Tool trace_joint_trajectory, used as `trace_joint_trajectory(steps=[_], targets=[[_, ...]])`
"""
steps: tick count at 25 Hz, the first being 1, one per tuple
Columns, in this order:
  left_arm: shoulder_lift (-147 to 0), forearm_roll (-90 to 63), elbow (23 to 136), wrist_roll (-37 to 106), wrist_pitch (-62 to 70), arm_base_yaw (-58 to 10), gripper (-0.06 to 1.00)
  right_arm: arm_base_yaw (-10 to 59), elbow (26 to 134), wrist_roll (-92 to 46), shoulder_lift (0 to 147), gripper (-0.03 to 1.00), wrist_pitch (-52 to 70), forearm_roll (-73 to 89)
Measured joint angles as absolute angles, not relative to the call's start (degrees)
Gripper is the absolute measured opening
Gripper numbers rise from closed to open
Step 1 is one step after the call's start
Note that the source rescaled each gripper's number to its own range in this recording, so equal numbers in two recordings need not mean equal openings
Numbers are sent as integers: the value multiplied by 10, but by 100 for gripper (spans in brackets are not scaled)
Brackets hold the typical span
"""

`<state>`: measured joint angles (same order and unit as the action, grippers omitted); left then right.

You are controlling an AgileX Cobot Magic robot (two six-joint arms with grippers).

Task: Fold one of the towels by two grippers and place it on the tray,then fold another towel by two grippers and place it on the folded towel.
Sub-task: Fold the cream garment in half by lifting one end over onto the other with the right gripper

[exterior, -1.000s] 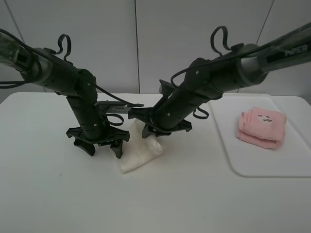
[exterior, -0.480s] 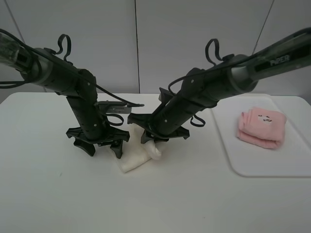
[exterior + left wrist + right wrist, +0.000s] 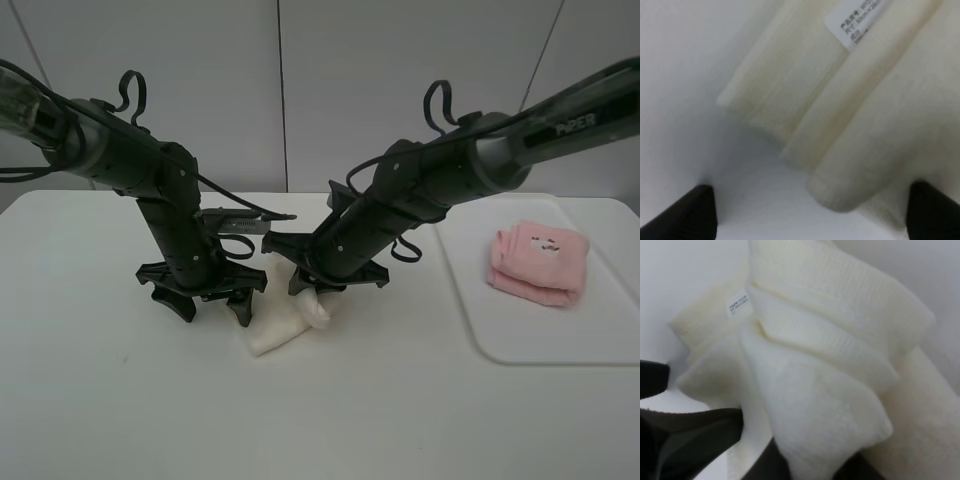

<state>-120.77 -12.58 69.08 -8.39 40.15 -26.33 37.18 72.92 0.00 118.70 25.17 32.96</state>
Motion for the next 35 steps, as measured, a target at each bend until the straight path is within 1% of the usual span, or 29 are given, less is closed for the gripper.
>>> trace_joint_trajectory(steps=[13, 15, 17, 20, 23, 28, 35], targets=[[-1208, -126, 691, -84, 402, -263, 93, 372, 729, 0, 1187, 3, 234, 340], [-1208, -126, 691, -84, 403, -263, 93, 372, 729, 0, 1187, 8, 231, 340], [-1208, -126, 691, -84, 403, -263, 93, 372, 729, 0, 1187, 17, 230, 340], [-1208, -126, 691, -84, 403, -263, 93, 372, 729, 0, 1187, 33, 230, 346], [-1208, -126, 691, -84, 403, -263, 93, 372, 729, 0, 1187, 43, 230, 357], [-1208, -126, 691, -82, 403, -263, 93, 372, 729, 0, 1187, 46, 232, 371], [-1199, -126, 691, -79, 406, -263, 93, 372, 729, 0, 1187, 46, 232, 376]])
